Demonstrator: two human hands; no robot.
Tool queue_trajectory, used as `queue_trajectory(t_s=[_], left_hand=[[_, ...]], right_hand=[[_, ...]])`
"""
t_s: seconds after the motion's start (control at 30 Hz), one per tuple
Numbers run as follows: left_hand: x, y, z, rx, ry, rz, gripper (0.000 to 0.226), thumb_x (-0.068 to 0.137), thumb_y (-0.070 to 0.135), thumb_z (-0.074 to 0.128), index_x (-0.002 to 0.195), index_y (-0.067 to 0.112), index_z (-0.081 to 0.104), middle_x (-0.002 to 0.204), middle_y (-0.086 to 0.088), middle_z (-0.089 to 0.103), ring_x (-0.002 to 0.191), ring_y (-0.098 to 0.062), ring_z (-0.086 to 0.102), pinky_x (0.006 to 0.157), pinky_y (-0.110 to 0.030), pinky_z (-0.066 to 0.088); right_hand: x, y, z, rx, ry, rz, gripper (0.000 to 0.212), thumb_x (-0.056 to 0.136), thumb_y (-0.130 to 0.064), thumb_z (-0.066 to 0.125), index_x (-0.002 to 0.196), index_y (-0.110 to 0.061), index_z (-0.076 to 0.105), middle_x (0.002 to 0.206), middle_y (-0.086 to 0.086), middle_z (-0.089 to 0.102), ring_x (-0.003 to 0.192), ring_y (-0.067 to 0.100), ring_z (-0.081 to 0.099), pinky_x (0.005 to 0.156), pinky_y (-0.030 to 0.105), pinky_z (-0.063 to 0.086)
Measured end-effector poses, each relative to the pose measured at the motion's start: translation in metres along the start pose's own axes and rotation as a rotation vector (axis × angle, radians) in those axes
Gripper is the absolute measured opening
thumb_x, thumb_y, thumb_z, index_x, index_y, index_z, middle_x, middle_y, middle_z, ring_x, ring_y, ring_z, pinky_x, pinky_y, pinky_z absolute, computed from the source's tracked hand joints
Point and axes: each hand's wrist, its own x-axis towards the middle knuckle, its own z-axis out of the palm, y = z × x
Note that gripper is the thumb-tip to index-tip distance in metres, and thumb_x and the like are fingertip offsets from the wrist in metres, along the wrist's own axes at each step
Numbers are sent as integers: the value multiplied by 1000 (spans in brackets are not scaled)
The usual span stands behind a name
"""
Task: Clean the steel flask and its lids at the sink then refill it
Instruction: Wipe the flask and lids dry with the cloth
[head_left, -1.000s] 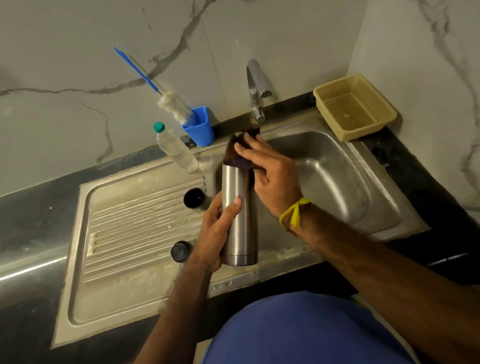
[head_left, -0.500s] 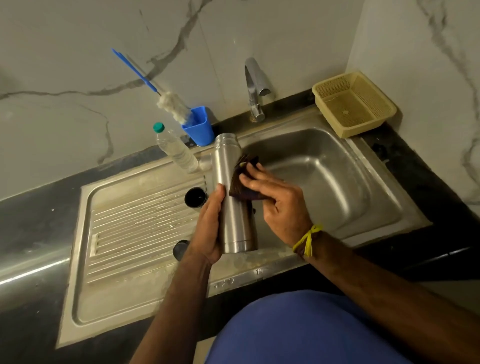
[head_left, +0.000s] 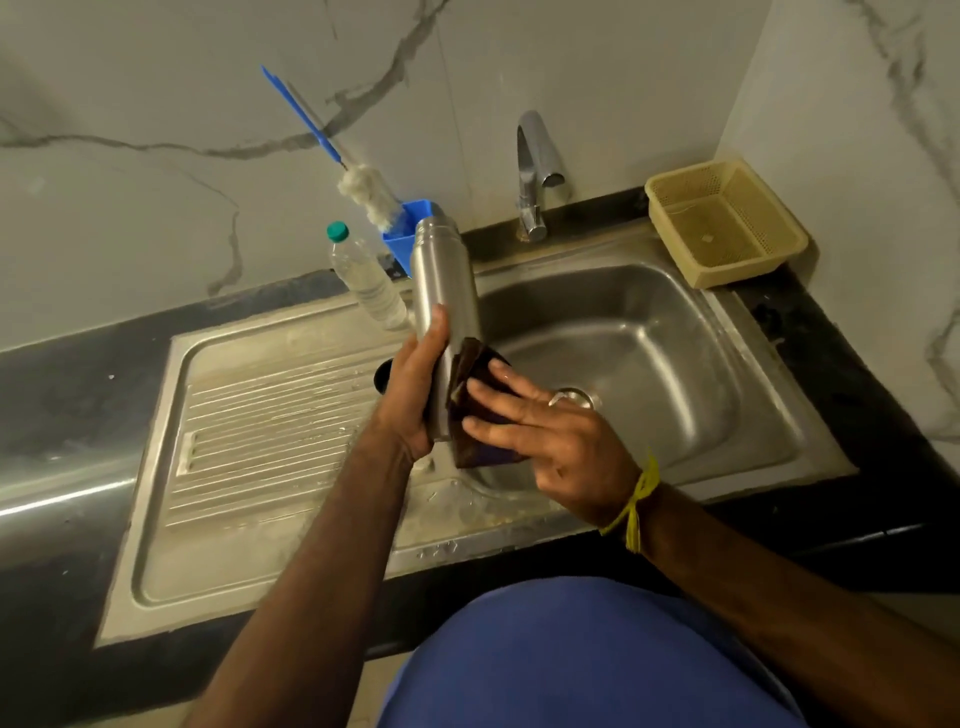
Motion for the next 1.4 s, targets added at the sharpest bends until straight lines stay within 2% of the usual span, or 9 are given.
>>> queue_trajectory(t_s=[0.1, 0.23, 0.33, 0.43, 0.63, 0.9, 1.03, 1.17, 1.4], left_hand=[[2, 4, 0, 20, 46, 48, 80, 82, 56, 75, 141, 8, 51, 127, -25, 67, 114, -39, 67, 98, -53, 54], [0, 8, 4, -7, 94, 87, 80, 79, 57, 75, 140, 9, 52, 117, -20, 70, 101, -32, 71, 83, -42, 58], [-2, 1, 4, 2, 96, 98, 84, 78, 62, 77, 141, 12, 53, 127, -23, 67, 118, -41, 65, 96, -53, 55], [-7, -6, 2, -5, 36, 95, 78, 86, 63, 67, 140, 8, 55, 132, -24, 64, 124, -41, 61, 105, -56, 49], [-28, -11, 7, 3, 71, 116, 64, 89, 57, 61, 126, 4, 65, 104, -23, 72, 87, -28, 72, 72, -38, 60], [-33, -24, 6, 34, -36, 221, 47, 100, 35, 57, 140, 11, 53, 123, -19, 67, 110, -30, 66, 96, -45, 55], [-33, -30, 7, -50, 23, 92, 71, 84, 52, 67, 139, 9, 56, 132, -24, 64, 116, -32, 64, 94, -42, 56], [-33, -29, 11, 2, 71, 27, 82, 72, 59, 70, 135, 7, 59, 130, -29, 63, 107, -34, 66, 86, -43, 59], [-36, -37, 14, 95, -12, 123, 40, 82, 51, 75, 115, 30, 69, 108, -16, 70, 98, -35, 67, 91, -57, 55]], right_hand=[[-1, 1, 2, 46, 101, 158, 58, 79, 16, 45, 128, -7, 66, 144, 14, 54, 142, 31, 42, 110, 51, 44], [-8, 1, 4, 14, 46, -5, 53, 83, 16, 48, 127, -6, 66, 142, 17, 55, 140, 35, 44, 112, 45, 43], [2, 8, 6, 114, 211, 287, 62, 76, 24, 50, 128, -6, 66, 141, 12, 57, 135, 24, 52, 107, 47, 48], [9, 9, 4, 167, 221, 292, 60, 79, 24, 53, 129, -6, 64, 141, 11, 57, 133, 22, 55, 104, 48, 51], [21, 14, 1, 194, 321, 374, 57, 77, 22, 50, 126, -1, 65, 137, 14, 60, 130, 21, 57, 106, 48, 48], [44, 14, -1, 148, 336, 353, 55, 83, 19, 52, 132, -3, 61, 144, 14, 54, 139, 25, 48, 114, 39, 41], [41, 12, -1, -5, 220, 172, 59, 82, 14, 50, 135, -10, 58, 147, 11, 51, 143, 27, 42, 117, 37, 38], [61, 16, -3, 45, 269, 323, 60, 85, 11, 50, 139, -15, 52, 149, 10, 49, 144, 27, 39, 116, 45, 40], [86, 25, -13, 1, 291, 357, 59, 84, 14, 49, 135, -12, 59, 146, 12, 52, 140, 30, 44, 113, 46, 42]])
